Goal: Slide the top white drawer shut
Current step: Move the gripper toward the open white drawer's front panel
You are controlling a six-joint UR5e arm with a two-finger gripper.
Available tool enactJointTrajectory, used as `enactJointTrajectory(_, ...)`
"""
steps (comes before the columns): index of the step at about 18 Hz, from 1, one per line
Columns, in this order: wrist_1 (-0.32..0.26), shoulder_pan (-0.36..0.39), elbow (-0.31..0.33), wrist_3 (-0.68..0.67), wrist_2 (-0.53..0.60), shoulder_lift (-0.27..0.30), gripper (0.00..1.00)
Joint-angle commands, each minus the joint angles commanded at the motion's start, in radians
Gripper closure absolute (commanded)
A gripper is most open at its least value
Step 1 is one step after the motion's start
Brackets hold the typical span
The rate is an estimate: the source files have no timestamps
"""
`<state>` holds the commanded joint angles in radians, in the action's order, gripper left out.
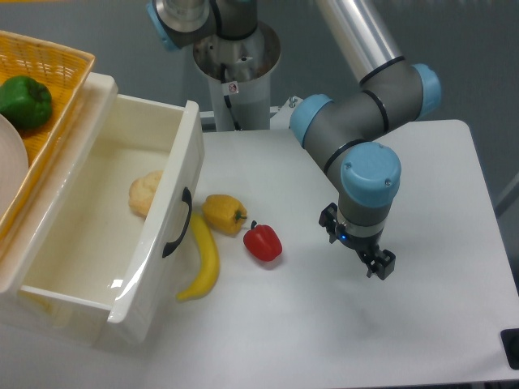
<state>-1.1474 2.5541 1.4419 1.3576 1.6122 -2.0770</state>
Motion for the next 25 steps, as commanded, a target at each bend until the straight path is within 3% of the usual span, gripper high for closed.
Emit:
enactJointTrajectory(11, 0.026, -0.021, 0.017, -0.049, -0.023, -0.003, 0.00)
enactJointTrajectory(17, 0.026, -0.031, 0.067, -0.084, -0.025, 0.011, 0.00)
enactJointTrajectory(19, 0.029, -0.041, 0.068, -0.147, -0.037, 0.011, 0.00)
enactJointTrajectory(22, 0.077, -0.041, 0.066, -0.292, -0.141, 0.006, 0.00)
enactJointTrajectory(25, 0.087, -0.040, 0.060, -0.478, -0.236, 0.005, 0.53)
